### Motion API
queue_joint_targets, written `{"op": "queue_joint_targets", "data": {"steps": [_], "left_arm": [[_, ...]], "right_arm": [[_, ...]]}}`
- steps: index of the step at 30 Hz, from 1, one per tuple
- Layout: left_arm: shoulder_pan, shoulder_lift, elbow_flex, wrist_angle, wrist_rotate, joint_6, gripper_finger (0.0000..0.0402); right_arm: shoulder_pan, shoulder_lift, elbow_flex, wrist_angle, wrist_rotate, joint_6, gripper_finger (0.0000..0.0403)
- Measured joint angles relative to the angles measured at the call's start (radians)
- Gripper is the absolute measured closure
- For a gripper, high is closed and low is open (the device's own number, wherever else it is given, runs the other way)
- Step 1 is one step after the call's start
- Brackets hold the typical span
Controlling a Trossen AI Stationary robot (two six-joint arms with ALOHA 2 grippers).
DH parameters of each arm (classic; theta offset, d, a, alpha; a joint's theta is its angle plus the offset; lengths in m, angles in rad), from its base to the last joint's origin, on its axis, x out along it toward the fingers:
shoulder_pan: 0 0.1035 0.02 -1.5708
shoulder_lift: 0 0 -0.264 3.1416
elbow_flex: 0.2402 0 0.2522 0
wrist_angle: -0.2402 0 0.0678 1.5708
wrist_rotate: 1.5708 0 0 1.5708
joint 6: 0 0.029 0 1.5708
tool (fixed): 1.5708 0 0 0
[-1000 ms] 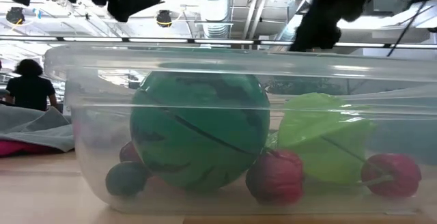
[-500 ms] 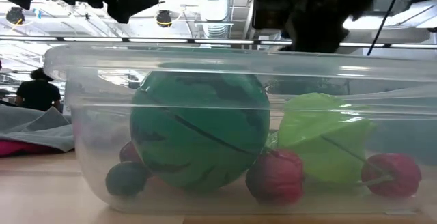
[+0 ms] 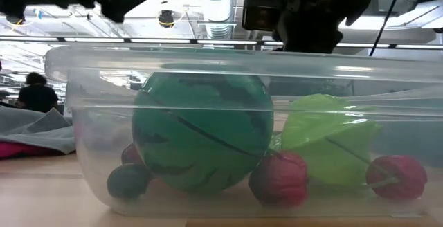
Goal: Pick and placing Produce into tupperware
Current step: Put the peach into the transparent bin
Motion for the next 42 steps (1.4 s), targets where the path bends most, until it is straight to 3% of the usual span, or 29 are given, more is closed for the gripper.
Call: {"op": "queue_joint_targets", "data": {"steps": [4,11,18,42], "left_arm": [[-0.001,-0.082,-0.111,0.105,-0.006,-0.027,0.0047],[-0.001,-0.208,-0.196,0.053,0.005,-0.081,0.0047],[0.000,-0.295,-0.247,0.049,-0.071,-0.090,0.0047],[-0.001,-0.295,-0.250,0.028,-0.048,-0.108,0.0047]], "right_arm": [[0.005,0.000,0.000,0.031,0.000,-0.004,0.0138],[0.020,0.008,0.000,0.076,-0.008,-0.005,0.0138],[0.001,0.046,-0.002,0.081,0.000,0.011,0.0138],[-0.008,0.144,-0.003,0.141,-0.061,0.035,0.0138]]}}
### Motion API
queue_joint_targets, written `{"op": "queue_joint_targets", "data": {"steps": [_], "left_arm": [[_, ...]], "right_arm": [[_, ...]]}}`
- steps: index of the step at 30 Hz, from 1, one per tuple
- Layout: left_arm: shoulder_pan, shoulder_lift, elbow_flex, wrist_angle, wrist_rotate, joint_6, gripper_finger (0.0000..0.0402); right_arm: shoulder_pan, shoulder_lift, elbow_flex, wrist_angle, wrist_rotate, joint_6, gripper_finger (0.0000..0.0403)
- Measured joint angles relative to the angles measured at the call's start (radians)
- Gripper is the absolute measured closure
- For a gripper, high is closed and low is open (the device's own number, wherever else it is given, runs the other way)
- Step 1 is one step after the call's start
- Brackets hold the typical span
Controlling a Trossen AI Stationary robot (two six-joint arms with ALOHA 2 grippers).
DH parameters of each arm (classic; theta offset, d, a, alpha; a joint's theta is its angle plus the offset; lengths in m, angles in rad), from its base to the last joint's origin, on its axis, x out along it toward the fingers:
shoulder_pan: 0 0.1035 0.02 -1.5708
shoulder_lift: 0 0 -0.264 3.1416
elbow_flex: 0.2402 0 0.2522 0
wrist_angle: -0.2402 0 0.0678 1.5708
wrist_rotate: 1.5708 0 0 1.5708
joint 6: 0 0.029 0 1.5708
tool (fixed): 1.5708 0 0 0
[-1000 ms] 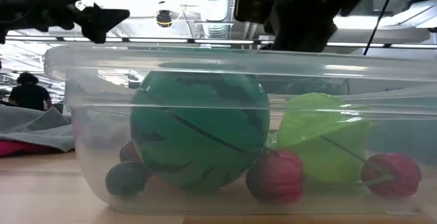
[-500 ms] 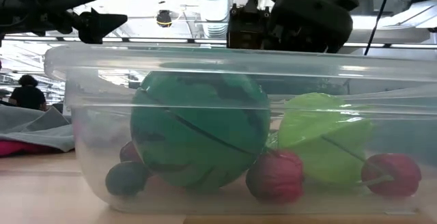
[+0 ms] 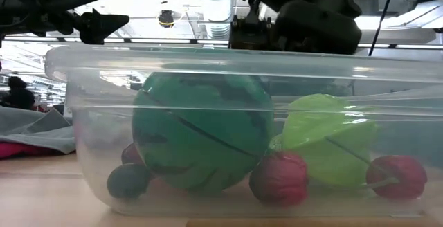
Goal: Pick and placing Produce into tupperware
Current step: Put the peach into the transparent bin
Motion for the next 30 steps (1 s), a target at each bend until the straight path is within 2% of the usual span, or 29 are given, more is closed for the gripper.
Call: {"op": "queue_joint_targets", "data": {"steps": [5,14,18,30], "left_arm": [[0.000,0.000,0.000,0.000,0.000,-0.001,0.0047],[0.000,0.000,-0.001,0.000,0.000,-0.001,0.0047],[0.000,0.000,-0.001,0.000,0.000,-0.001,0.0047],[0.000,0.000,-0.002,0.000,0.001,-0.007,0.0047]], "right_arm": [[0.000,-0.001,0.001,0.005,0.000,0.003,0.0159],[0.000,-0.001,0.001,0.008,0.001,0.002,0.0251],[0.000,-0.001,0.001,0.007,0.001,0.001,0.0280],[-0.013,-0.002,0.001,0.005,-0.001,-0.026,0.0302]]}}
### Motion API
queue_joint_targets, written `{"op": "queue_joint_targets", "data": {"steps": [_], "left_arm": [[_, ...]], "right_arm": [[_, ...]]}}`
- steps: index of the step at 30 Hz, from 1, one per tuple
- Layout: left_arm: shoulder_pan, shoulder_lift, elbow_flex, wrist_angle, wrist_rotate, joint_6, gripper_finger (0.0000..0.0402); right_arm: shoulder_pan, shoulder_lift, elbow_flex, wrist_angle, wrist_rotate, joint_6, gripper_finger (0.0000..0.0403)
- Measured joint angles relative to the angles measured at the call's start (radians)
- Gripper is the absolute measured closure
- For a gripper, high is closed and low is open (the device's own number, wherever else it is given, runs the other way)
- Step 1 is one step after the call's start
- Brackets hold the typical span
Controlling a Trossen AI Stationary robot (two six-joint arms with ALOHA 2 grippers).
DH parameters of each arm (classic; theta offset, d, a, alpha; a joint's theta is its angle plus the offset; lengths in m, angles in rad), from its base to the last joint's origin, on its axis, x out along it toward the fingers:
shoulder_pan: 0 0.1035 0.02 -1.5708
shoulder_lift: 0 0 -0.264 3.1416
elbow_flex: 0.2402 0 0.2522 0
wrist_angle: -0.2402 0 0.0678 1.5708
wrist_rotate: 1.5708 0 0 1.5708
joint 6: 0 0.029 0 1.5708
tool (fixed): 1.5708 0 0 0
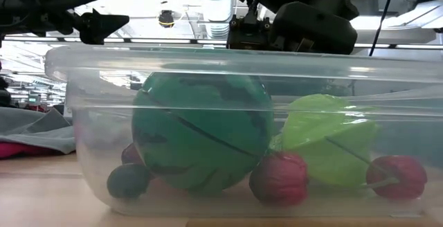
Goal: Pick and placing Produce into tupperware
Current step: Put the peach into the transparent bin
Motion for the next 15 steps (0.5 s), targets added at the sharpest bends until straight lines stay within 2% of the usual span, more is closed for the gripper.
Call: {"op": "queue_joint_targets", "data": {"steps": [15], "left_arm": [[0.000,0.000,0.000,0.004,0.000,-0.001,0.0047]], "right_arm": [[-0.026,-0.011,0.136,-0.167,0.011,-0.076,0.0303]]}}
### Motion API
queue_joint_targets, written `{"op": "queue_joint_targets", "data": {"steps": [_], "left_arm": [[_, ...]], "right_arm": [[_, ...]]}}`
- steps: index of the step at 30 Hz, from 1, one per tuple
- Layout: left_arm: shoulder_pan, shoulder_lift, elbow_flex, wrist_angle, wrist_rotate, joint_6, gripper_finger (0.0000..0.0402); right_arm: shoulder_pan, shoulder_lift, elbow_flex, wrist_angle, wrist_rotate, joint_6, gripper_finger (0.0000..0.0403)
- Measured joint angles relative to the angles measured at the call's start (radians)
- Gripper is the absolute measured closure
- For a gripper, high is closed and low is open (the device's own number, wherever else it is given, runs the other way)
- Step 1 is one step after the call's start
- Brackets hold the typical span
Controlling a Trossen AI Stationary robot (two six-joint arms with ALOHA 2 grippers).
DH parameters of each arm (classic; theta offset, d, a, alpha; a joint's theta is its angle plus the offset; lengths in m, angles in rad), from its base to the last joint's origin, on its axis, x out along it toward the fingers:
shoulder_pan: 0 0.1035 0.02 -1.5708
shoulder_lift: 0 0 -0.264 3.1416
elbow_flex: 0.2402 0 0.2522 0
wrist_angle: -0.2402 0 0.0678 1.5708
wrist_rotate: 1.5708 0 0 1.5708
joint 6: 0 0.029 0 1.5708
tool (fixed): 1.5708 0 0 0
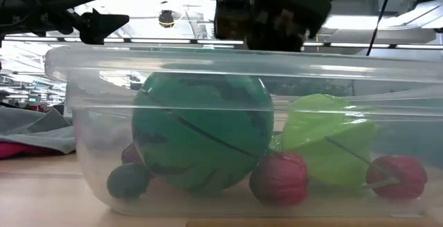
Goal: Pick and placing Produce into tupperware
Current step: Put the peach into the transparent bin, then put the blueberry into the transparent bin
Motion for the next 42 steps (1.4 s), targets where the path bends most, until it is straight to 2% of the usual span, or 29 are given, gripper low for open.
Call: {"op": "queue_joint_targets", "data": {"steps": [7,10,25,29,37,42], "left_arm": [[0.000,0.000,0.000,0.000,0.000,-0.012,0.0047],[0.000,0.000,0.000,-0.008,-0.032,0.001,0.0047],[0.000,0.000,0.000,-0.029,-0.043,-0.120,0.0047],[0.000,0.005,0.000,-0.029,-0.045,-0.113,0.0047],[0.000,0.005,0.000,-0.027,-0.041,-0.134,0.0047],[0.000,0.004,0.007,-0.047,-0.037,-0.158,0.0047]], "right_arm": [[0.048,0.000,0.104,-0.089,0.037,0.004,0.0303],[0.080,0.000,0.140,-0.136,0.066,0.031,0.0303],[0.249,0.000,0.160,-0.081,0.106,0.225,0.0294],[0.257,0.009,0.160,-0.078,0.122,0.250,0.0264],[0.228,0.010,0.160,-0.089,0.138,0.252,0.0155],[0.216,0.010,0.160,-0.088,0.147,0.177,0.0134]]}}
